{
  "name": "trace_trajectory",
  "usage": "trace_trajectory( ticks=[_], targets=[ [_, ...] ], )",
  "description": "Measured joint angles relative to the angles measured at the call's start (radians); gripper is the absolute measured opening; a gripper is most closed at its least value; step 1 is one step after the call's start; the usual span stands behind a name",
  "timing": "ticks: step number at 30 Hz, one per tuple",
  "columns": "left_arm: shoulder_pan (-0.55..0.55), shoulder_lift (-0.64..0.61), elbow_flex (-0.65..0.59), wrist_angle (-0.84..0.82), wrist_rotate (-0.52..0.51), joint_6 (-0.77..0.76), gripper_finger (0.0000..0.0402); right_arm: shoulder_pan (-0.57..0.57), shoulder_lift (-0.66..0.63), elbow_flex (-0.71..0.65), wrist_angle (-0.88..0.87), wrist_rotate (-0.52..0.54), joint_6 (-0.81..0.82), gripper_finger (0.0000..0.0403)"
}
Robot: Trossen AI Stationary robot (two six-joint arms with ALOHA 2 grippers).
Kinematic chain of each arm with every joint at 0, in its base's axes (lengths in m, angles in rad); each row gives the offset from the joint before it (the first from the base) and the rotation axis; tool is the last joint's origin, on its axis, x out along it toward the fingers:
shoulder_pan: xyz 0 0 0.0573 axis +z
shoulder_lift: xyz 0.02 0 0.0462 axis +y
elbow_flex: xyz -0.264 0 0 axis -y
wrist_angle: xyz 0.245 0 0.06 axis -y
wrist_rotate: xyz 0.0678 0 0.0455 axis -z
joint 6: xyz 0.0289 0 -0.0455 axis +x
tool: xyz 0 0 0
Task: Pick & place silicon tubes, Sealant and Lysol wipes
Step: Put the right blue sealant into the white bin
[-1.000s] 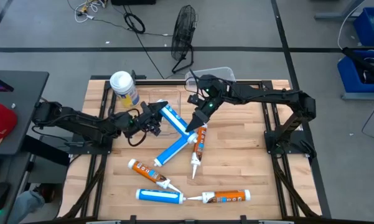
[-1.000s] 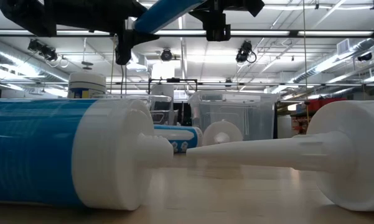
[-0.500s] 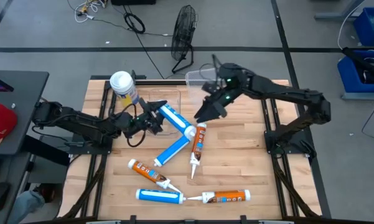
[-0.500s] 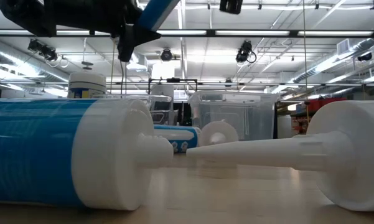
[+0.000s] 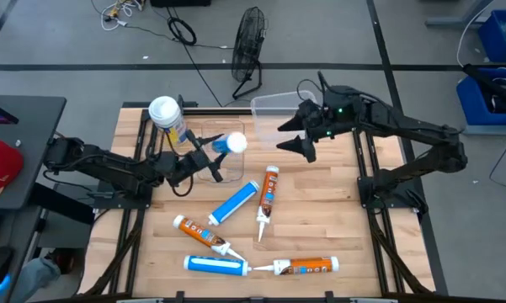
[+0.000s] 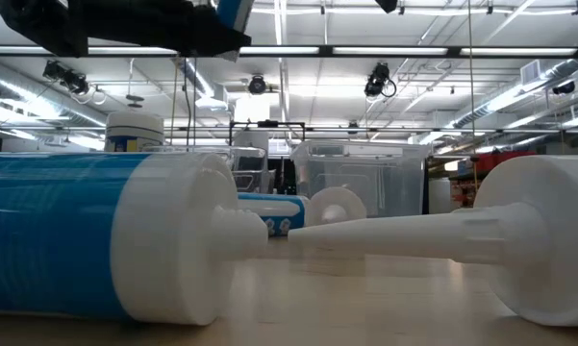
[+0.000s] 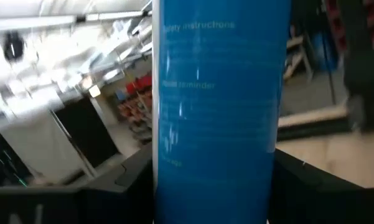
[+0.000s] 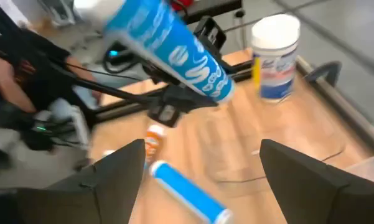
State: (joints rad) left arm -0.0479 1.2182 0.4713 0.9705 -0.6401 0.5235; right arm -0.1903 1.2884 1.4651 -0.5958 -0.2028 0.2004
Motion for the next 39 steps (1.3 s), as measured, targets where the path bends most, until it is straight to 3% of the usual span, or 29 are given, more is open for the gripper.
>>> trace_trajectory(
  ticks=[4,11,17,27,39],
  targets=[
    [0.000,0.000,0.000,-0.006,0.019,-0.161,0.0220,0.037,0.043,0.000,0.040,0.104,-0.082,0.0323],
    [0.000,-0.001,0.000,-0.011,0.086,-0.331,0.0220,0.076,0.120,-0.001,0.298,0.118,-0.140,0.0323],
    [0.000,-0.001,0.000,-0.011,0.094,-0.358,0.0220,0.084,0.190,-0.001,0.554,0.105,-0.171,0.0323],
    [0.000,-0.001,0.000,-0.020,0.108,-0.364,0.0220,0.083,0.279,-0.002,0.791,0.032,-0.188,0.0357],
    [0.000,-0.001,0.000,-0.031,0.164,-0.385,0.0220,0.082,0.339,-0.002,0.942,0.028,-0.183,0.0366]
  ],
)
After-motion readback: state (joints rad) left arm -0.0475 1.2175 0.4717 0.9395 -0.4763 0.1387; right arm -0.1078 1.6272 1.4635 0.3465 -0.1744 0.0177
